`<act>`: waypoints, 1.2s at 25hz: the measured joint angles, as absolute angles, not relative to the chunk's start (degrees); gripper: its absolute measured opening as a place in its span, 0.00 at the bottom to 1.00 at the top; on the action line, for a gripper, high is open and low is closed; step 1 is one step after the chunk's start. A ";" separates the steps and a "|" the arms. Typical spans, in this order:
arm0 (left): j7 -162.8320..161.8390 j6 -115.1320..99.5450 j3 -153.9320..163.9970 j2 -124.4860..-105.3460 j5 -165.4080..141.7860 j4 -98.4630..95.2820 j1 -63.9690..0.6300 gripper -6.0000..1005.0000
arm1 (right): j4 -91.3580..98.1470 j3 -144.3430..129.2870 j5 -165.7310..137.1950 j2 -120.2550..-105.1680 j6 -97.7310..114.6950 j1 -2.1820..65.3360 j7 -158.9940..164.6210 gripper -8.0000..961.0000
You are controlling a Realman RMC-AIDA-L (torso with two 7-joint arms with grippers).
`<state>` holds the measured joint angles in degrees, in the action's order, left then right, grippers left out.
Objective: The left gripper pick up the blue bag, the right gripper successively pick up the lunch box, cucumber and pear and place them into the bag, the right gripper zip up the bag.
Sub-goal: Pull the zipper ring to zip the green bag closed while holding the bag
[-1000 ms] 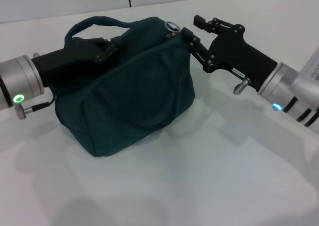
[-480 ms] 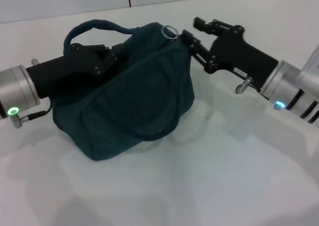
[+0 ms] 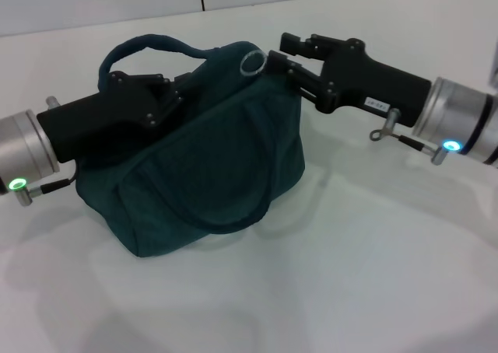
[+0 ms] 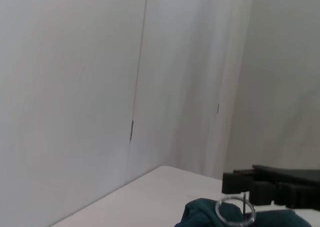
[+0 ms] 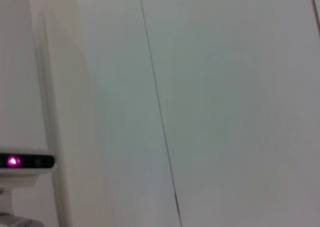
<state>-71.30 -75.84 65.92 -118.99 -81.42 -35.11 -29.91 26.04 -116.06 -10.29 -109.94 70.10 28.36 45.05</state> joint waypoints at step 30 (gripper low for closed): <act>-69.20 -75.49 65.92 -119.27 -81.36 -34.63 -29.01 0.07 | 32.72 -101.26 -41.63 -107.06 69.57 29.99 56.11 0.37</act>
